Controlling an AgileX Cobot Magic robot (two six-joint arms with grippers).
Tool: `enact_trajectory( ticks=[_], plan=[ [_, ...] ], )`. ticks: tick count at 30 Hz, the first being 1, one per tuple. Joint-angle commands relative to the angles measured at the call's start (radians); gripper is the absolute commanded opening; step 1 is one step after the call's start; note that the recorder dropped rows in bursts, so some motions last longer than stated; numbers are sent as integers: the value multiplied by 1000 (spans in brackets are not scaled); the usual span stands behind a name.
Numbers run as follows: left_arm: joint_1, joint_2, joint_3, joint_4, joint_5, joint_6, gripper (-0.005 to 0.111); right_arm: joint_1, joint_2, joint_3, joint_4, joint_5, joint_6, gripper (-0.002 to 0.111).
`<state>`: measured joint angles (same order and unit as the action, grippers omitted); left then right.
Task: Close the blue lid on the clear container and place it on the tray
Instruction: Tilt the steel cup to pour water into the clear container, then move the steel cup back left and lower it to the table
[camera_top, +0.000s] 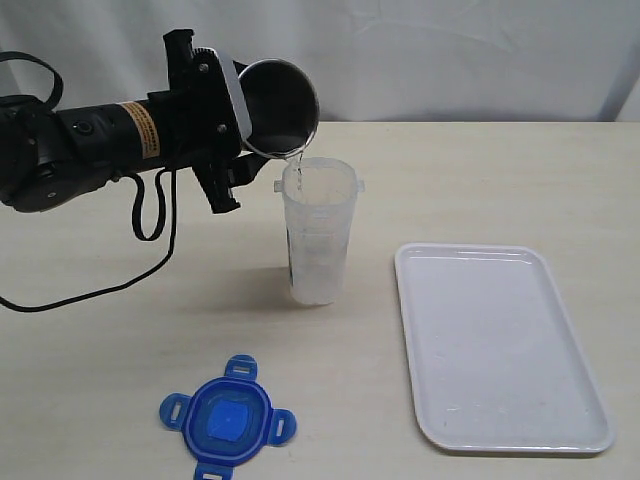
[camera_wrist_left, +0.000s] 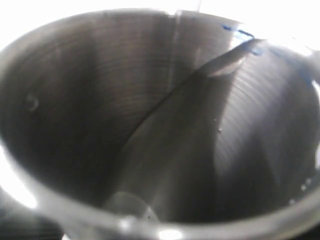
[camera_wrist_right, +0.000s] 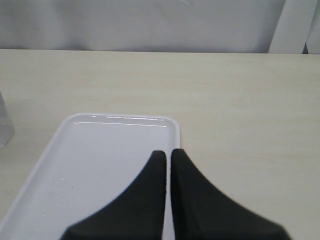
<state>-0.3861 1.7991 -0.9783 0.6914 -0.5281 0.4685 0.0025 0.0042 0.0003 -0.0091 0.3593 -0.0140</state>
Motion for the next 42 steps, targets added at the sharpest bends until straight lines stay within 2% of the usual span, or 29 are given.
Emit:
enact_trajectory(
  ticks=[1, 42],
  plan=[
    [-5, -10, -13, -27, -47, 6, 0, -6, -4, 0, 2, -11, -1, 4],
    [-5, -10, -13, -27, -36, 26, 0, -6, -4, 0, 2, -11, -1, 4]
  ],
)
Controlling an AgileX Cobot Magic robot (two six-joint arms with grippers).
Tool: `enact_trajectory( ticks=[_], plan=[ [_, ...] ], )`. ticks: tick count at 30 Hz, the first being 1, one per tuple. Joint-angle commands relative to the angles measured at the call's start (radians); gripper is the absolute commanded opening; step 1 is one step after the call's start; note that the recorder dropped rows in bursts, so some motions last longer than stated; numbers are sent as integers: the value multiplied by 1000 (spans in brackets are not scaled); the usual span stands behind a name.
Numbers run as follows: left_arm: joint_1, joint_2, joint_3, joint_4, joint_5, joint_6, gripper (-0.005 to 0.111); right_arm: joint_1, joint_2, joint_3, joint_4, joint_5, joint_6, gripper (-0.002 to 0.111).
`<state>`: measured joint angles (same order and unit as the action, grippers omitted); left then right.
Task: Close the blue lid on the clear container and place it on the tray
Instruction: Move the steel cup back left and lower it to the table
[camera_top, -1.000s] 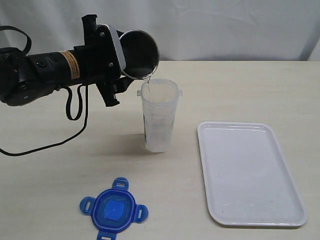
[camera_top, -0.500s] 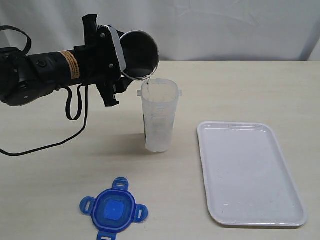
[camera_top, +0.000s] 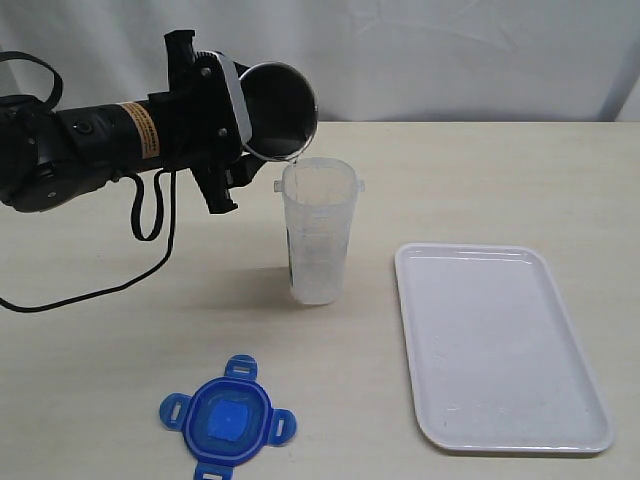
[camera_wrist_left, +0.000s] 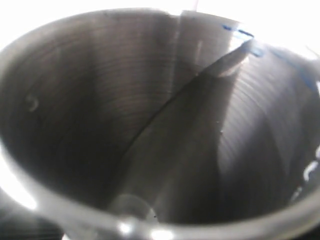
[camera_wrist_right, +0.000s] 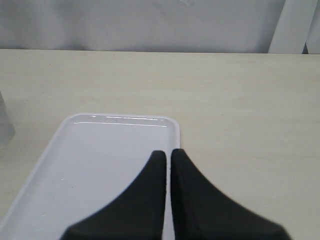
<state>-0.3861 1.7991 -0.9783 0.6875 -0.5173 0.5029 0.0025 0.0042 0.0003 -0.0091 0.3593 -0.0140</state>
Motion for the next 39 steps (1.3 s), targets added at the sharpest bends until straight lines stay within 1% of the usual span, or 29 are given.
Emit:
enact_trajectory(
  ticks=[1, 5, 8, 9, 11, 13, 17, 19, 25, 30, 32, 35, 39],
  plan=[
    [-5, -10, -13, -25, -47, -19, 0, -6, -4, 0, 2, -11, -1, 4],
    [-5, -10, -13, -28, -45, -145, 0, -6, -4, 0, 2, -11, -1, 4],
    [-5, -10, -13, -28, -45, -286, 0, -6, -4, 0, 2, -11, -1, 4],
    [-5, -10, -13, -36, -45, -364, 0, -6, -4, 0, 2, -11, -1, 4],
    [-5, -10, -13, -114, -45, -465, 0, -6, -4, 0, 2, -11, -1, 4],
    [22, -10, -13, -223, -48, -513, 0, -6, -4, 0, 2, -11, -1, 4],
    [79, -10, -13, -248, -64, -618, 0, -6, -4, 0, 2, -11, -1, 4],
    [128, -10, -13, -250, -92, -690, 0, -6, -4, 0, 2, -11, -1, 4],
    [231, -3, -13, -268, -161, -751, 0, -6, -4, 0, 2, -11, -1, 4],
    [311, 81, -13, -285, -241, -811, 0, -6, -4, 0, 2, -11, -1, 4],
    [339, 127, -38, -281, -213, -820, 0, -6, -4, 0, 2, -11, -1, 4],
    [359, 199, -94, -278, -143, -820, 0, -6, -4, 0, 2, -11, -1, 4],
    [362, 284, -129, -223, -150, -829, 0, -6, -4, 0, 2, -11, -1, 4]
  ],
)
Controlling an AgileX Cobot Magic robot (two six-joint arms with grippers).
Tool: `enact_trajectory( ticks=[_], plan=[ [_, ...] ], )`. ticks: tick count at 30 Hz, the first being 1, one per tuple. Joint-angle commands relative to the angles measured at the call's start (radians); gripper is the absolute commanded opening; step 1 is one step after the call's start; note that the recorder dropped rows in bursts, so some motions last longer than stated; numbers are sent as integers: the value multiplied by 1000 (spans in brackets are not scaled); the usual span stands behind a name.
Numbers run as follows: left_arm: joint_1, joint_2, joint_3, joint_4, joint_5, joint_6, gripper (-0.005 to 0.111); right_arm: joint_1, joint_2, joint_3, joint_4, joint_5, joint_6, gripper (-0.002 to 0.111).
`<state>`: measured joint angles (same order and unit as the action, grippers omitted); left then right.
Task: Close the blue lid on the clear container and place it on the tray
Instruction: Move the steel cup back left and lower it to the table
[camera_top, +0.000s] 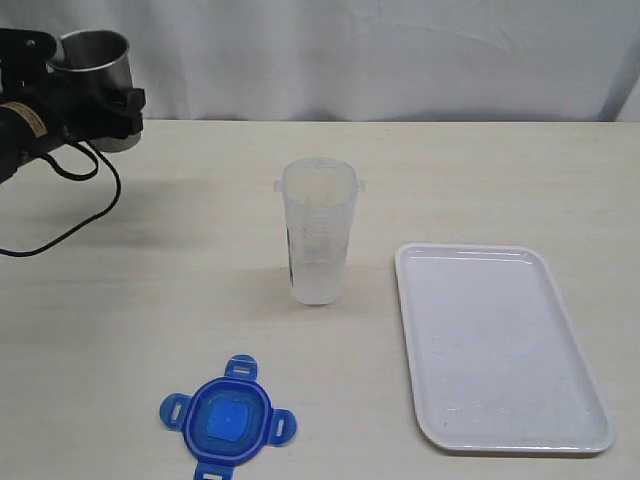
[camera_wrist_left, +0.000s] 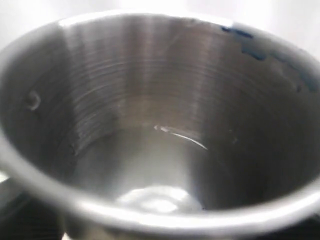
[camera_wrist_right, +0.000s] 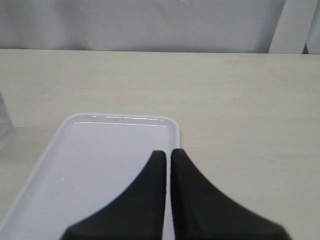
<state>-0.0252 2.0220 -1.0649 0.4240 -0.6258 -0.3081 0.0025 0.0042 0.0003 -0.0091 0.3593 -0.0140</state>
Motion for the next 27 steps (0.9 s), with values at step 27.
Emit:
enact_trajectory(
  ticks=[27],
  plan=[
    [1, 272, -66, 63, -233, -2, 1, -6, -4, 0, 2, -11, -1, 4]
  ],
)
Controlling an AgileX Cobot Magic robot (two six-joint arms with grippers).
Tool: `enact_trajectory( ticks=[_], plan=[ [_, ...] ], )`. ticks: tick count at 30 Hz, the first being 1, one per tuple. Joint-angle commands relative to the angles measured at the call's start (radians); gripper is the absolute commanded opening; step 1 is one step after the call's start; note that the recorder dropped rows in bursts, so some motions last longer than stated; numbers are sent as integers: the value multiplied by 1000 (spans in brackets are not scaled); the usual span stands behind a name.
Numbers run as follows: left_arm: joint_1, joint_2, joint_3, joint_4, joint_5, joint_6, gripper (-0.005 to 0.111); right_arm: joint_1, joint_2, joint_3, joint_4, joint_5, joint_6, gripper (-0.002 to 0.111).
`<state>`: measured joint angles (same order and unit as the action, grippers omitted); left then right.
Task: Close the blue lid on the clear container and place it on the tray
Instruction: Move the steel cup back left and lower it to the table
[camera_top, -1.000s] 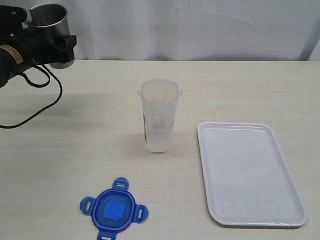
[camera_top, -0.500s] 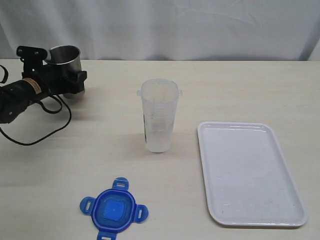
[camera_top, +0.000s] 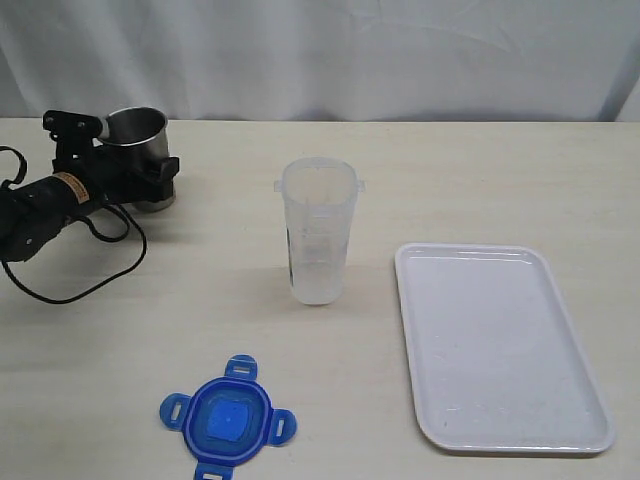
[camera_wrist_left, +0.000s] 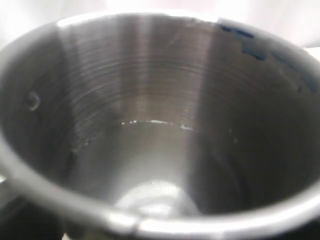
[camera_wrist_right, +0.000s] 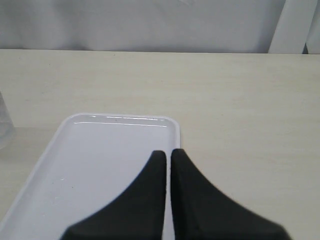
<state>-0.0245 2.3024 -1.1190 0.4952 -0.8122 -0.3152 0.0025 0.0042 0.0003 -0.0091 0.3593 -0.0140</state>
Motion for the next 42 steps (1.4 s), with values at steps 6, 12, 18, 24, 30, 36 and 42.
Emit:
enact_trajectory(
  ticks=[6, 12, 18, 24, 30, 36, 42],
  plan=[
    [0, -9, -12, 0, -42, 53, 52, -6, -4, 0, 2, -11, -1, 4],
    [0, -9, -12, 0, -31, 64, 105, -6, -4, 0, 2, -11, -1, 4],
    [0, -9, -12, 18, 17, 64, 105, -6, -4, 0, 2, -11, -1, 4],
    [16, -9, -12, 18, 89, 57, 105, -6, -4, 0, 2, -11, -1, 4],
    [25, -9, -9, 47, 126, 50, 105, -6, -4, 0, 2, -11, -1, 4],
    [25, -9, -9, 230, 124, 3, 105, -6, -4, 0, 2, -11, -1, 4],
    [45, -9, -1, 225, 137, -60, 105, -6, -4, 0, 2, -11, -1, 4]
  ],
)
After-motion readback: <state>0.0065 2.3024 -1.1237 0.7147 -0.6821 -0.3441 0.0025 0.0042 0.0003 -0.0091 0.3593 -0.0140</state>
